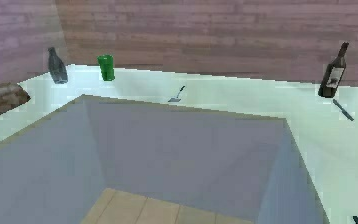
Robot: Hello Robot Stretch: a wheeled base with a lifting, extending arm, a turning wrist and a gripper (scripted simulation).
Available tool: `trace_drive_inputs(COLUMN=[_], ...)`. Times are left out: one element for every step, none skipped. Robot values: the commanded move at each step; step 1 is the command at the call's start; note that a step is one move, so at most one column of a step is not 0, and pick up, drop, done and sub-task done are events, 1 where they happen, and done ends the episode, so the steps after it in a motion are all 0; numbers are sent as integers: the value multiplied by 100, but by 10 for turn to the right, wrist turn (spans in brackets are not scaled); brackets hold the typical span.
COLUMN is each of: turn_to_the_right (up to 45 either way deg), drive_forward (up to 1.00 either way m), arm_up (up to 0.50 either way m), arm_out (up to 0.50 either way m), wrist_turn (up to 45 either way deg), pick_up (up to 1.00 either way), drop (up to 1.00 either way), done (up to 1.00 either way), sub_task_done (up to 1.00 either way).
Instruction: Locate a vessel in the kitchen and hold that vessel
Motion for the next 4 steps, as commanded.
trace_drive_inputs(turn_to_the_right=[-210, 0, 0, 0], drive_forward=[0, 0, 0, 0], arm_up=[0, 50, 38, 0], arm_out=[0, 0, 0, 26], wrist_turn=[0, 0, 0, 0], pick_up=[0, 0, 0, 0], drop=[0, 0, 0, 0], done=[0, 0, 0, 0], sub_task_done=[0, 0, 0, 0])
